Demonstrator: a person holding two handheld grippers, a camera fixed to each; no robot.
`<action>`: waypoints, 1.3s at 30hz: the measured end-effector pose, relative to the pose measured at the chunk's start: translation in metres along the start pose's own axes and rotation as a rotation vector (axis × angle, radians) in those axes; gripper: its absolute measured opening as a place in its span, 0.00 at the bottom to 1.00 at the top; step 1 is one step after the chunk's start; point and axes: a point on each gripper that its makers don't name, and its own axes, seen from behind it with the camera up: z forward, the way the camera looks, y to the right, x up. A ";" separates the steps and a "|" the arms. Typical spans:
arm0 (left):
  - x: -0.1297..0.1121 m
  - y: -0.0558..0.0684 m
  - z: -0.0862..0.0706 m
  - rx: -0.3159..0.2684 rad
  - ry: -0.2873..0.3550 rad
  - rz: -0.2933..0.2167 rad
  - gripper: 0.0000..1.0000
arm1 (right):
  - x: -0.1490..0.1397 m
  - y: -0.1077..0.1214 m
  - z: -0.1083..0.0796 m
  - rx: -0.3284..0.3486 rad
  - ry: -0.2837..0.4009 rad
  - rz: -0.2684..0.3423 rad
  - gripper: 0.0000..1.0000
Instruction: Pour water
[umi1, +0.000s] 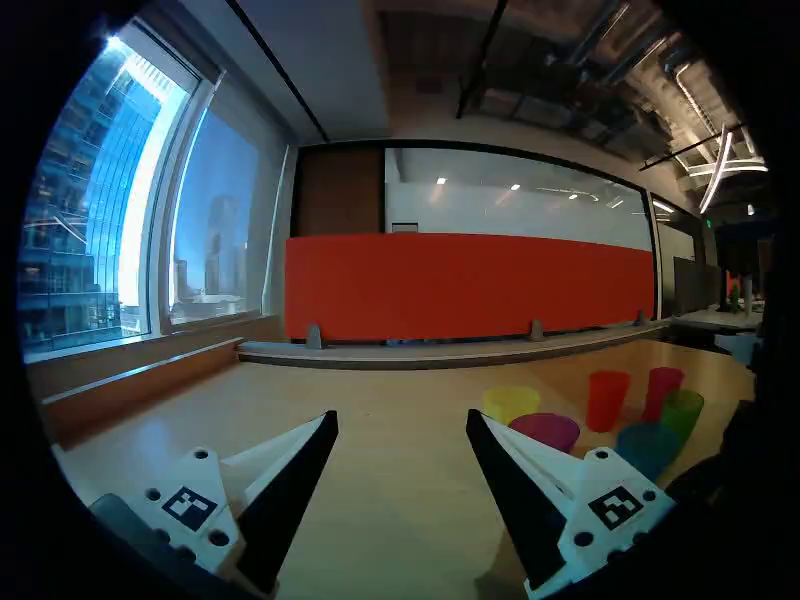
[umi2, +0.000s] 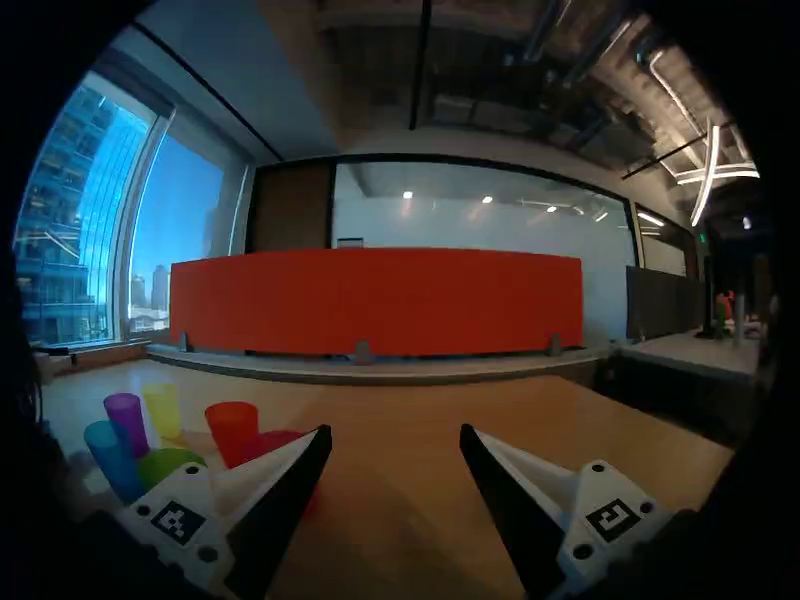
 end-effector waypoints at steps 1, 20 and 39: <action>0.000 0.000 0.000 0.000 0.000 0.000 0.95 | 0.000 0.000 0.000 0.000 0.000 0.001 0.99; 0.001 0.000 0.000 0.000 0.000 0.000 0.95 | -0.001 0.000 -0.004 -0.002 -0.001 0.002 0.99; 0.001 -0.001 0.001 0.000 0.000 0.000 0.95 | -0.003 0.000 -0.004 -0.002 -0.003 0.002 0.99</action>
